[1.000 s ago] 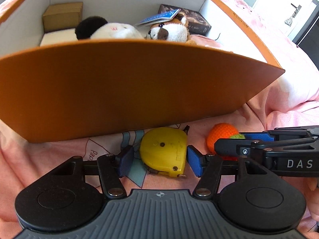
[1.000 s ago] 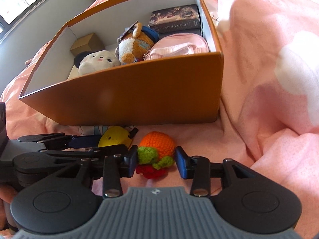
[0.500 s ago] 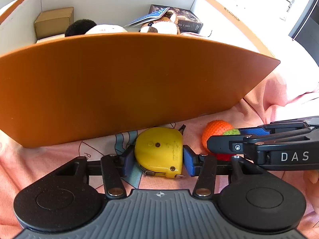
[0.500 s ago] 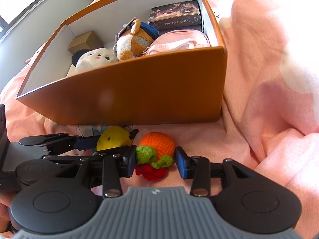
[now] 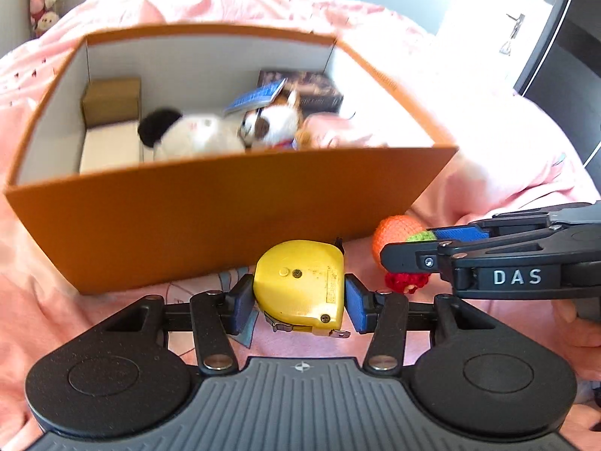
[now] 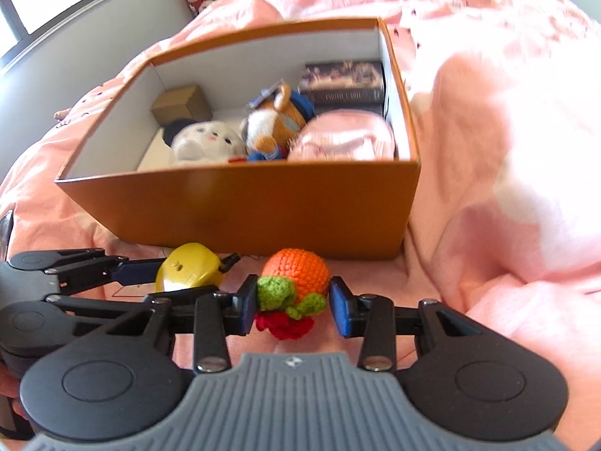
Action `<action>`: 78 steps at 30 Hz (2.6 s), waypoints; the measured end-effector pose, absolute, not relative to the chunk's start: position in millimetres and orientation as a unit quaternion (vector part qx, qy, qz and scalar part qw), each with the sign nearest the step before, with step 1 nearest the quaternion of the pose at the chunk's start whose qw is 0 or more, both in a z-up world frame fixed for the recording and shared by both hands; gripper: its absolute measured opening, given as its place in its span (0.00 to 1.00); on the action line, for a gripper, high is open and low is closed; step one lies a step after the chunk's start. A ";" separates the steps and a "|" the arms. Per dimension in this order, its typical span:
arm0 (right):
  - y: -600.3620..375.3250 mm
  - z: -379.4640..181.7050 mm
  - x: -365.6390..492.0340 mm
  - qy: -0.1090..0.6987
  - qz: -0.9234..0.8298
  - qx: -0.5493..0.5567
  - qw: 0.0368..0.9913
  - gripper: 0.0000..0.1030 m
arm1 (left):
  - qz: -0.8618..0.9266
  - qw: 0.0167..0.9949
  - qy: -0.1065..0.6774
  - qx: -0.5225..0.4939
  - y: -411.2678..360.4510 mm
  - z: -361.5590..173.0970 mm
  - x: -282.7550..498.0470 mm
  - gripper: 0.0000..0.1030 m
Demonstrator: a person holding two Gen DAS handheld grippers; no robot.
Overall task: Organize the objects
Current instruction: 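Lift both items and carry them over the orange box, then lower both items into the box and open both grippers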
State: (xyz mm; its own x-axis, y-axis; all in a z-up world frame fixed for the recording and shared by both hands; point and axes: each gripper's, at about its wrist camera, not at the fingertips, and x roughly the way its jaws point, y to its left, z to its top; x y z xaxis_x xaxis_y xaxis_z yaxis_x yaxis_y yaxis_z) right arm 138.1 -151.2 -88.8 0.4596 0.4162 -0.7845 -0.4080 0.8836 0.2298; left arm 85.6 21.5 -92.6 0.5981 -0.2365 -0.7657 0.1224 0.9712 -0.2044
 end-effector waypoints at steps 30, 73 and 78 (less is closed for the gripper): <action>-108.0 32.5 162.6 0.296 0.283 -0.106 0.906 0.41 | -0.036 0.938 0.344 -0.031 48.0 13.6 144.7 0.55; -28.9 -75.7 363.8 0.502 0.280 -0.004 0.818 0.42 | -0.059 0.850 0.514 0.101 70.3 -95.0 290.6 0.56; -26.9 -81.7 365.9 0.507 0.276 -0.011 0.816 0.42 | -0.063 0.846 0.520 0.099 69.1 -96.6 293.5 0.56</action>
State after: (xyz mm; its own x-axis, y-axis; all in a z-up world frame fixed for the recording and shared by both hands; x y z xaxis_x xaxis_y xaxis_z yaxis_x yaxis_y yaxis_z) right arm 365.9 -26.9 -81.7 0.3330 0.4390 -0.8345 -0.4615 0.8476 0.2618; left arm 293.5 69.1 -96.6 0.4518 -0.0038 -0.8921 0.2099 0.9724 0.1021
